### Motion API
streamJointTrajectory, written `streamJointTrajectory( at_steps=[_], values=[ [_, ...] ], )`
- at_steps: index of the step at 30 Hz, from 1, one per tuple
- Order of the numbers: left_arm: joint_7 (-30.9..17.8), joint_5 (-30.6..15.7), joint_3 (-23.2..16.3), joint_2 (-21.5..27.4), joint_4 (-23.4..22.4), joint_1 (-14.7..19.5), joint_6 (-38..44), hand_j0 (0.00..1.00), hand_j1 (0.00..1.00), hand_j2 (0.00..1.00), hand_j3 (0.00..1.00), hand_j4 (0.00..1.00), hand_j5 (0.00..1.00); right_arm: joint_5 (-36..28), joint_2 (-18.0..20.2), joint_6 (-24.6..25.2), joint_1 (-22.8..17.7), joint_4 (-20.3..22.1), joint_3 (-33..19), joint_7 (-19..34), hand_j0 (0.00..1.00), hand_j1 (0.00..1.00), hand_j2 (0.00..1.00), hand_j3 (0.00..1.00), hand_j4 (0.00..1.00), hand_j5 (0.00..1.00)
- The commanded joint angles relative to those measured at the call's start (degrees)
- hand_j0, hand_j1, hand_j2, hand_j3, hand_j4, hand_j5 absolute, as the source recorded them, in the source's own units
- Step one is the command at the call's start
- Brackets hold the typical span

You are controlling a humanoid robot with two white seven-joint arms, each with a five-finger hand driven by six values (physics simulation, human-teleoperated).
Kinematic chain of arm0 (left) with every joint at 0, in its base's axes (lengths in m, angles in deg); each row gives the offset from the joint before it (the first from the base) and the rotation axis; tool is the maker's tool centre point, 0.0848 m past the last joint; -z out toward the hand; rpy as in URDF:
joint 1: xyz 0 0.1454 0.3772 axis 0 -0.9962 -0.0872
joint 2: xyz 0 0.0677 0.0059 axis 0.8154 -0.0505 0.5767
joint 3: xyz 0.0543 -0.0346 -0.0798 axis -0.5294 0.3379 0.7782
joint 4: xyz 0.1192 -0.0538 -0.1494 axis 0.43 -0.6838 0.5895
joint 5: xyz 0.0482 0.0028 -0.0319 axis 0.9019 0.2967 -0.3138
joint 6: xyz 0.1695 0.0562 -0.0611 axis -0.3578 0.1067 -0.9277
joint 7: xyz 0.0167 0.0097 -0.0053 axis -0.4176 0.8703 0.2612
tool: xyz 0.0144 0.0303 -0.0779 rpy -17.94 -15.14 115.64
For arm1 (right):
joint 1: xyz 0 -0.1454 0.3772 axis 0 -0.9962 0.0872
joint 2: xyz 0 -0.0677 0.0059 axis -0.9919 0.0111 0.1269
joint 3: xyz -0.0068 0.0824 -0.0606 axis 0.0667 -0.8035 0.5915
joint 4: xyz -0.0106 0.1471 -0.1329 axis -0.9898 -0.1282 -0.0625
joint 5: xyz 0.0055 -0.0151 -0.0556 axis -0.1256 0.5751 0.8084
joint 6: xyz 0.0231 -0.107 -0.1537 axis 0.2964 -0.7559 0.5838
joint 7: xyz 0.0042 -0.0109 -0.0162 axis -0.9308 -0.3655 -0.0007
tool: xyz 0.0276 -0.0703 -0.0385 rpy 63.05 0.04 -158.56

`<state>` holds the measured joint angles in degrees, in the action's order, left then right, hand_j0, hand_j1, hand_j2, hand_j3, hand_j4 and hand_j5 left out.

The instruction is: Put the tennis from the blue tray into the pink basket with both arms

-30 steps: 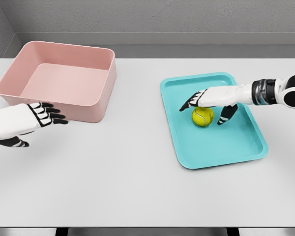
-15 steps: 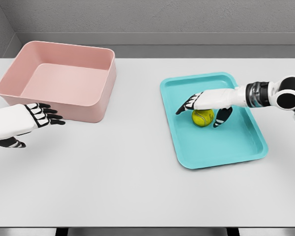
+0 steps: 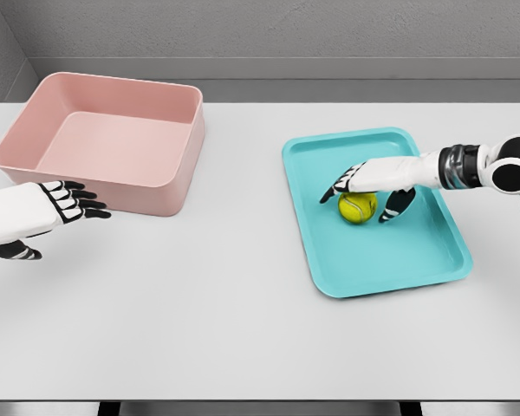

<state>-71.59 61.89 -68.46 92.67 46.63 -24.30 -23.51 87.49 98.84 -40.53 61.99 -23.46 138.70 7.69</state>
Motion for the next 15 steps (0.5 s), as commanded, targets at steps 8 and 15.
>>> streamJointTrajectory(
  at_steps=[8, 15],
  values=[
    [0.0, -0.5, 0.0, 0.1, 0.1, -0.1, 0.1, 1.0, 1.0, 1.0, 1.0, 1.0, 1.0, -0.2, 0.0, 0.1, 0.0, -0.1, -0.1, 0.0, 0.71, 0.71, 0.71, 0.71, 0.71, 0.71],
    [0.0, -0.5, 0.0, 0.1, 0.1, -0.1, 0.1, 1.0, 1.0, 1.0, 1.0, 1.0, 1.0, 0.6, 0.0, 0.1, 0.1, 0.0, -0.1, 0.0, 0.46, 0.46, 0.46, 0.46, 0.46, 0.46]
  ],
)
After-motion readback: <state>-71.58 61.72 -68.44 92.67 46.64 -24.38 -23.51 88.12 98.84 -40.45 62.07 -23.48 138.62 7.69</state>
